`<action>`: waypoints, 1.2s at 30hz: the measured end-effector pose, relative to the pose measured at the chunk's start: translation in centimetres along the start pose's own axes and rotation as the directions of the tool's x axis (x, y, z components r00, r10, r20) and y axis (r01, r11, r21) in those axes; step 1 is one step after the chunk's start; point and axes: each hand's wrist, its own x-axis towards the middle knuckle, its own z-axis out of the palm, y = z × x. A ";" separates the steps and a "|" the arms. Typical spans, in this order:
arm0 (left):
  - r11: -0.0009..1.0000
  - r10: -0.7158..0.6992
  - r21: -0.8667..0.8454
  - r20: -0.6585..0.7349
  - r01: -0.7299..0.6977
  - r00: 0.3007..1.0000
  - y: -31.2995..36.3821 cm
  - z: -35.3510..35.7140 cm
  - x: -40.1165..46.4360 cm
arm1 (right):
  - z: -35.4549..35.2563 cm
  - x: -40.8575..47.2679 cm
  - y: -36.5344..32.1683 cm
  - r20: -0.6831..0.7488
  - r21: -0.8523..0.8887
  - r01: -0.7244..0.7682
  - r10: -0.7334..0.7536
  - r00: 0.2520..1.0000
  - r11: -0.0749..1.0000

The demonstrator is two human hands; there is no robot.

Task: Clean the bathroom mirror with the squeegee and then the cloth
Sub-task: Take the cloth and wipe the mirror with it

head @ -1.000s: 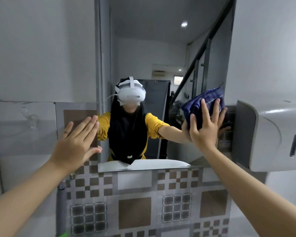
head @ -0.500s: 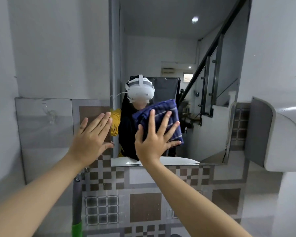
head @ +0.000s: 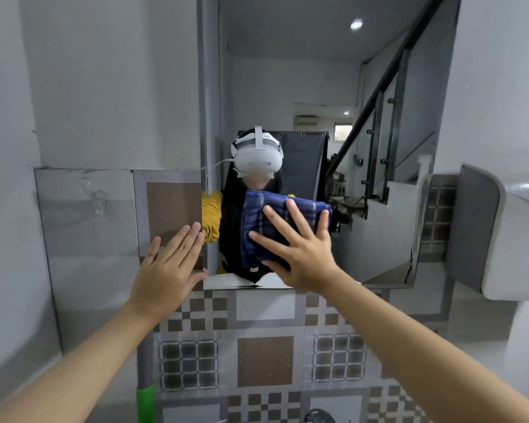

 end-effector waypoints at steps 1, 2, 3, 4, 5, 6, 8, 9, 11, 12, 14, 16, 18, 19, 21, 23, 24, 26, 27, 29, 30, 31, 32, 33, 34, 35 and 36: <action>0.999 0.029 0.043 -0.021 -0.029 0.999 -0.1 0.1 0.1 | -0.2 -0.9 1.3 0.010 -0.014 -0.010 0.010 1.000 1.000; 0.995 0.054 0.080 -0.036 -0.051 0.998 -0.2 0.3 0.1 | -0.5 -1.8 2.6 0.015 -0.028 -0.037 0.037 0.999 0.999; 0.993 0.071 0.102 -0.044 -0.066 0.997 -0.2 0.4 0.1 | -0.7 -2.7 4.0 0.019 -0.043 -0.074 0.075 0.997 0.996; 0.991 0.080 0.115 -0.050 -0.074 0.996 -0.3 0.6 0.1 | -0.9 -3.8 5.2 0.024 -0.053 -0.118 0.119 0.993 0.992; 0.990 0.084 0.120 -0.056 -0.076 0.995 -0.4 0.8 0.1 | -1.2 -4.8 6.4 0.028 -0.052 -0.166 0.168 0.985 0.985; 0.989 0.087 0.122 -0.062 -0.079 0.994 -0.5 0.9 0.1 | -1.4 -5.9 7.5 0.037 -0.034 -0.216 0.218 0.975 0.976; 0.987 0.098 0.131 -0.063 -0.089 0.993 -0.6 1.2 0.1 | -1.8 -8.0 9.2 0.073 0.062 -0.342 0.338 0.938 0.938; 0.986 0.105 0.137 -0.063 -0.096 0.992 -0.6 1.4 0.1 | -2.0 -8.8 9.6 0.101 0.107 -0.423 0.414 0.905 0.900; 0.986 0.109 0.133 -0.074 -0.098 0.991 -0.5 1.5 0.1 | -2.2 -10.0 9.6 0.145 0.143 -0.594 0.577 0.804 0.792; 0.988 0.106 0.122 -0.082 -0.096 0.991 -0.5 1.6 0.1 | -2.2 -10.3 9.2 0.157 0.153 -0.664 0.646 0.747 0.732; 0.990 0.099 0.104 -0.084 -0.090 0.991 -0.5 1.7 0.1 | -2.1 -10.4 7.7 0.166 0.198 -0.773 0.756 0.633 0.603; 0.991 0.099 0.100 -0.078 -0.091 0.992 -0.5 1.8 0.1 | -1.7 -9.7 5.5 0.156 0.261 -0.857 0.856 0.493 0.445; 0.990 0.100 0.111 -0.072 -0.092 0.992 -0.5 1.8 0.1 | -1.0 -8.8 3.0 0.145 0.294 -0.914 0.933 0.331 0.278; 0.988 0.101 0.122 -0.072 -0.091 0.992 -0.5 1.8 0.1 | -0.6 -8.2 1.8 0.145 0.304 -0.929 0.954 0.264 0.211; 0.985 0.110 0.144 -0.077 -0.098 0.991 -0.6 1.9 0.1 | 0.0 -6.8 -0.7 0.158 0.330 -0.935 0.969 0.192 0.132; 0.981 0.130 0.157 -0.085 -0.115 0.988 -0.9 1.8 0.2 | 0.3 -5.4 -3.0 0.169 0.344 -0.931 0.967 0.189 0.122; 0.980 0.141 0.156 -0.093 -0.126 0.986 -1.1 1.8 0.3 | 0.5 -4.9 -4.1 0.175 0.350 -0.927 0.963 0.207 0.136; 0.977 0.164 0.156 -0.106 -0.146 0.981 -1.7 1.6 0.5 | 0.7 -4.0 -6.0 0.172 0.357 -0.911 0.945 0.280 0.205; 0.975 0.174 0.162 -0.105 -0.156 0.979 -2.0 1.6 0.6 | 0.8 -3.8 -6.7 0.166 0.352 -0.899 0.928 0.333 0.260; 0.970 0.194 0.170 -0.100 -0.175 0.976 -2.5 1.6 0.8 | 1.2 -3.4 -8.0 0.157 0.333 -0.867 0.885 0.438 0.370; 0.969 0.202 0.166 -0.102 -0.183 0.974 -2.7 1.6 0.9 | 1.4 -3.3 -8.5 0.154 0.326 -0.851 0.864 0.479 0.413; 0.970 0.206 0.155 -0.108 -0.189 0.972 -2.8 1.7 1.0 | 1.6 -3.2 -9.0 0.152 0.320 -0.835 0.846 0.511 0.447; 0.971 0.208 0.139 -0.116 -0.192 0.971 -2.9 1.7 1.0 | 1.7 -3.1 -9.3 0.148 0.313 -0.822 0.831 0.536 0.475; 0.974 0.209 0.121 -0.125 -0.194 0.970 -2.9 1.7 1.1 | 1.9 -3.1 -9.7 0.147 0.311 -0.810 0.817 0.558 0.497; 0.976 0.207 0.102 -0.133 -0.194 0.969 -2.9 1.8 1.1 | 1.9 -3.1 -9.9 0.151 0.315 -0.796 0.800 0.580 0.517; 0.978 0.203 0.082 -0.138 -0.193 0.969 -2.9 1.8 1.1 | 1.9 -3.1 -10.1 0.157 0.326 -0.776 0.779 0.608 0.540; 0.979 0.200 0.060 -0.142 -0.193 0.969 -3.0 1.8 1.2 | 1.9 -3.0 -10.4 0.156 0.338 -0.746 0.748 0.645 0.574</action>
